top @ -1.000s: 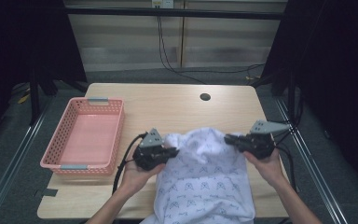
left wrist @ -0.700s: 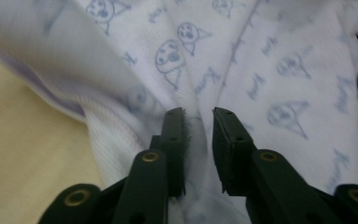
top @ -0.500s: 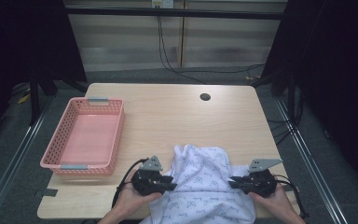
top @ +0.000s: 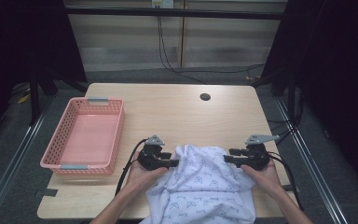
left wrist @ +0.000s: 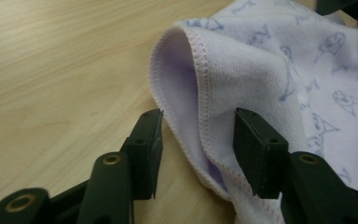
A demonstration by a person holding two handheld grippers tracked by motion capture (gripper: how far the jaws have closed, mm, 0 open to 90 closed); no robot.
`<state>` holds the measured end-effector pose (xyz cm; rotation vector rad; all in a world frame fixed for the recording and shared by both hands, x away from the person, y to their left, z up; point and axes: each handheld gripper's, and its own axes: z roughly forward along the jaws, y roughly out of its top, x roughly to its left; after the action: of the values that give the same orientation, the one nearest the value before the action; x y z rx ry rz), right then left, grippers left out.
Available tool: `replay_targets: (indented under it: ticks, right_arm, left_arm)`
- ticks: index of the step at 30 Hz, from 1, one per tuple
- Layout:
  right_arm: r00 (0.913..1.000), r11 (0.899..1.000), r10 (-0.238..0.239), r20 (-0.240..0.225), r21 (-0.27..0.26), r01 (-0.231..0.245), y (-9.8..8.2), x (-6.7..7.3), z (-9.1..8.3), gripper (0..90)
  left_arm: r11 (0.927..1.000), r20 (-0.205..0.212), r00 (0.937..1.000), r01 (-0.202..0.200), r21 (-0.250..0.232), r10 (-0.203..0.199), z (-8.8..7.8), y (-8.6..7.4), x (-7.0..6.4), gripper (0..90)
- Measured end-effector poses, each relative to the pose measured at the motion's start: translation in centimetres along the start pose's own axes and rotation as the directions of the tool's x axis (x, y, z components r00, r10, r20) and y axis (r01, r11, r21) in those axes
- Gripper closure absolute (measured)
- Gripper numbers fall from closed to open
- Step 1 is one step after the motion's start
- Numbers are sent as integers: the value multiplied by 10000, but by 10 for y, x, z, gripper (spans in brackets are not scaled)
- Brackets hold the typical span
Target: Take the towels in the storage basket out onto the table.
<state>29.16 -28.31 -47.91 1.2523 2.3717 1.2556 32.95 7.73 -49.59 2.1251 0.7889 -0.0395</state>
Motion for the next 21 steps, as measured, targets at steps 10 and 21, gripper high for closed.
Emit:
replay_targets:
  ticks: [10,21]
  right_arm:
    - [9985,9993,-357,-416,116,362,-2,3,3,845]
    - [9947,9651,-1008,-181,-2448,933,36,18,-58,851]
  left_arm:
    - [9969,30,9990,-438,-655,441,-19,4,-6,874]
    - [9407,-410,9916,-1295,-3136,1229,-84,33,-19,864]
